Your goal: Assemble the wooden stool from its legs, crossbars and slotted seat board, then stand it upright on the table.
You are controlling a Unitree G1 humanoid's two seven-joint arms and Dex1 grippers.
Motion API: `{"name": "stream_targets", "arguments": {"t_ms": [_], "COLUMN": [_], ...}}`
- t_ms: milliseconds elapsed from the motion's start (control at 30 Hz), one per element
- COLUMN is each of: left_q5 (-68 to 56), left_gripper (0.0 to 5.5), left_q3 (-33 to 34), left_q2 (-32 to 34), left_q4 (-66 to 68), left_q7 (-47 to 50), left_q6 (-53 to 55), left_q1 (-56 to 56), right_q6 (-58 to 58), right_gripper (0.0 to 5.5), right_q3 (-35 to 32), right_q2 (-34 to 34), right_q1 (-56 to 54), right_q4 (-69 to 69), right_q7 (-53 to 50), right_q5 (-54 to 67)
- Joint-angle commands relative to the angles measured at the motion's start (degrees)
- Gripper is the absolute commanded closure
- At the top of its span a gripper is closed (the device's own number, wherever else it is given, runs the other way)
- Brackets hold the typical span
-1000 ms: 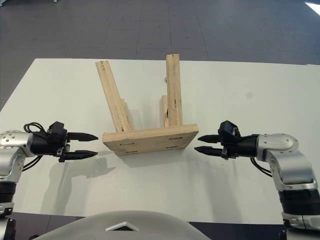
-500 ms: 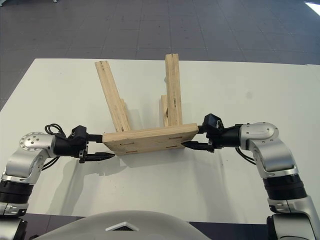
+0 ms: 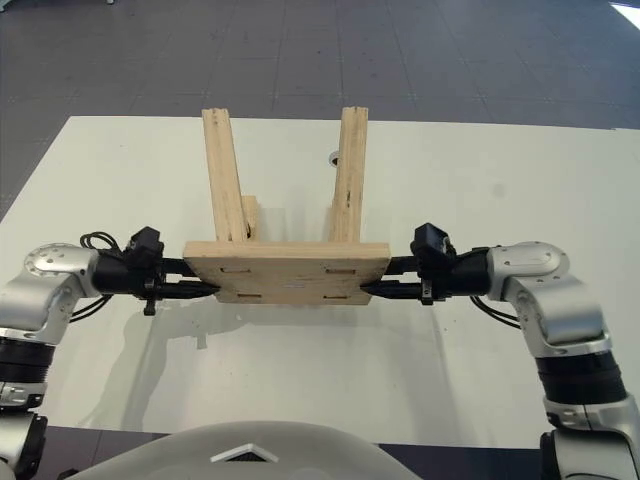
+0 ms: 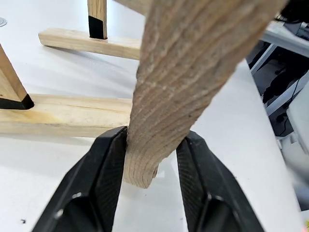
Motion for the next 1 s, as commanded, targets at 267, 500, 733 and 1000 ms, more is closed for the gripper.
{"name": "stream_targets", "arguments": {"t_ms": [267,500,733,1000], "left_q5": [-46.1,-53.9,-40.8,-31.6], "left_gripper": [4.05,4.05,4.43,5.4], "left_q3": [26.0,37.1,40.9,41.5], "left_q2": [-12.0,-29.9,-35.1,-33.8], "left_q4": [27.6,36.5,62.7,70.6], "left_q7": [46.7,88.9,98.0,96.4], "left_q6": [47.7,22.1,-3.9,-8.3], "left_q1": [-42.4,-52.3,-64.5,-67.6], "right_q6": [8.0,-12.5,-21.5,-16.0], "right_gripper": [4.18,4.18,4.2,3.08], "right_q3": [-14.4,-20.3,-22.4,-26.8], "right_q2": [15.4,30.8,31.6,30.6], "right_q1": [-33.5,-50.6,-59.4,-62.1], "right_q4": [19.1,42.7,70.4,81.9], "right_q7": [-69.5,-86.9,-85.3,-79.0], "right_q5": [63.6,55.7,46.2,32.5]}}
